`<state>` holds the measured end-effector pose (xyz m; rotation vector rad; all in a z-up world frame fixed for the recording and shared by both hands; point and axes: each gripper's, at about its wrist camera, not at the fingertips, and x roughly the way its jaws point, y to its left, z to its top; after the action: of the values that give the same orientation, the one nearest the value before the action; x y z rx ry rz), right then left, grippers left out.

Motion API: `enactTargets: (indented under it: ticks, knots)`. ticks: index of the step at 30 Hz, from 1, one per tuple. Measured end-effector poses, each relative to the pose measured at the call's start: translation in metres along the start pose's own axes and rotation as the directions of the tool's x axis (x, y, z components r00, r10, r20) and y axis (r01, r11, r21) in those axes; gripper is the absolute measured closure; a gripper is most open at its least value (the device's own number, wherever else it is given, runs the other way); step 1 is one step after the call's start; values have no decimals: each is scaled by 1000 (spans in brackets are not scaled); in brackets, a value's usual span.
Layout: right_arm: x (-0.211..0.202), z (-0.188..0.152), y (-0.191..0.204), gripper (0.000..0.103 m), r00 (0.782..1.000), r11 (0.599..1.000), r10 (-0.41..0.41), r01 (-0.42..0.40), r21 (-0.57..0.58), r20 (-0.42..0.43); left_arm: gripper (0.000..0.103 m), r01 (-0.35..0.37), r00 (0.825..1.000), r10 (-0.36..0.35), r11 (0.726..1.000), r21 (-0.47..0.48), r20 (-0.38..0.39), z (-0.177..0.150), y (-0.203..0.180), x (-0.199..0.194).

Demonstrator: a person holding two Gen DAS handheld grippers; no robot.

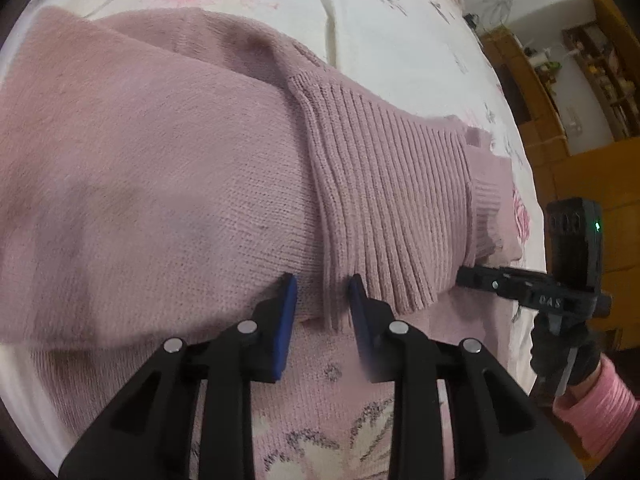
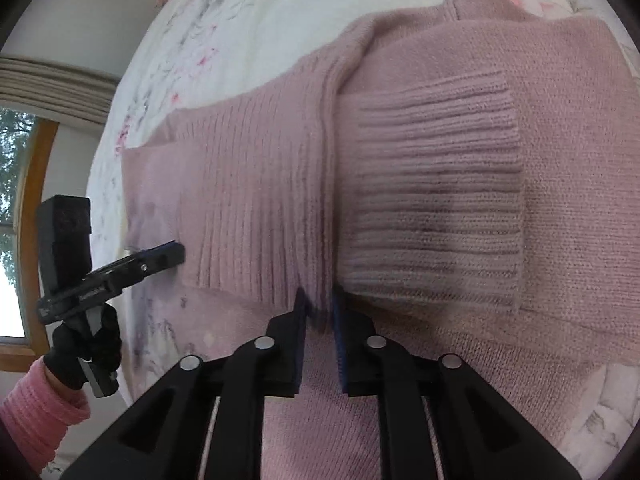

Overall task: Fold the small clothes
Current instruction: 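Fold the collar edge toward the ribbed hem with both tools, then grasp the ribbed hem of the pink sweater with both tools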

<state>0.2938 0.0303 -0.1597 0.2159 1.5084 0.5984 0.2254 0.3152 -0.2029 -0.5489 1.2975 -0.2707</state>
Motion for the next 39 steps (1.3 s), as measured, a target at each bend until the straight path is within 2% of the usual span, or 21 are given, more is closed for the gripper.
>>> enactTargets:
  ticks: [1, 3, 6, 10, 15, 20, 22, 25, 30, 36, 39]
  knots:
    - [-6, -3, 1, 81, 1000, 1000, 3, -3, 2, 14, 73, -15, 1000, 15, 1000, 0, 17, -6, 2, -11]
    - [-23, -12, 6, 76, 999, 1000, 10, -9, -20, 52, 63, -42, 997, 41, 999, 15, 60, -16, -4, -27]
    - [-55, -39, 16, 71, 994, 996, -34, 42, -76, 102, 58, -89, 991, 84, 995, 39, 104, -40, -12, -55]
    - [-80, -82, 17, 70, 992, 994, -62, 71, -85, 108, 57, -172, 978, 171, 985, -3, 122, -86, -6, -90]
    - [-97, -150, 14, 69, 988, 987, -137, 143, -77, 76, 54, -283, 955, 287, 957, -67, 75, -163, 10, -125]
    - [-104, -217, 6, 68, 982, 982, -189, 189, -12, 27, 53, -318, 948, 319, 941, -112, -12, -227, 20, -143]
    - [-107, -238, 5, 67, 980, 980, -197, 197, 10, 14, 52, -351, 936, 349, 930, -107, -37, -249, 21, -147]
    - [-109, -261, 1, 62, 977, 976, -215, 215, 36, -4, 51, -367, 930, 360, 922, -121, -78, -277, 27, -150]
    - [-108, -290, -11, 61, 977, 972, -211, 214, 101, -38, 50, -415, 909, 407, 904, -104, -83, -300, 32, -154]
    - [-95, -312, -27, 58, 970, 962, -227, 237, 133, -85, 49, -437, 899, 431, 889, -138, -75, -312, 48, -161]
    - [-84, -318, -35, 58, 977, 964, -181, 199, 178, -110, 49, -428, 903, 417, 890, -155, -101, -319, 59, -159]
